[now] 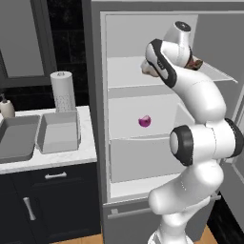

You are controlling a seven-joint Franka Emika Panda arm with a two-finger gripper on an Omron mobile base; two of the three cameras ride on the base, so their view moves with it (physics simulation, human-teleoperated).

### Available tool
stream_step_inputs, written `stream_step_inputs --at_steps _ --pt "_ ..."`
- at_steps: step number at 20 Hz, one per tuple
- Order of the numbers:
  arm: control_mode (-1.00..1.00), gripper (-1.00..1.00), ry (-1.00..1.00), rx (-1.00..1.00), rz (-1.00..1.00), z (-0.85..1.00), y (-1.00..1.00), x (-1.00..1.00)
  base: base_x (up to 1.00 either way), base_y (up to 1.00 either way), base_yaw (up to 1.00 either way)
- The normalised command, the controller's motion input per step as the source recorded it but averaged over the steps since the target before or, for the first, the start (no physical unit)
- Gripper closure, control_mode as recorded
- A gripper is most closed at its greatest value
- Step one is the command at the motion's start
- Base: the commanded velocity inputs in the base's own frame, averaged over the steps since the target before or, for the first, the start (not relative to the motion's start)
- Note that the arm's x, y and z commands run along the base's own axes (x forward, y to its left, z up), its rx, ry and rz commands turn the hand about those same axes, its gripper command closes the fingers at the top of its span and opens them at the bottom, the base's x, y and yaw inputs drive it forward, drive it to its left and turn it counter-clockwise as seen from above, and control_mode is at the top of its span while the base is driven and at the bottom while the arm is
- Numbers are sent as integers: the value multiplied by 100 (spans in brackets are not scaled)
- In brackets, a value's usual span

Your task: Place one onion and one steak in each tupperware on the nearby counter, to pack two identical lunches.

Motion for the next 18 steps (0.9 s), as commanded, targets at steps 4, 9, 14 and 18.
stream_step_inputs --at_steps 4,9,14,18 --pt "-100 -100 0 0 0 -11 12 -5 0 0 0" --pt "-100 -100 0 0 0 -16 16 0 0 0 0" --pt "-100 -100 0 0 0 -10 0 0 0 0 0" --pt "-100 100 0 0 0 -10 0 0 0 0 0"
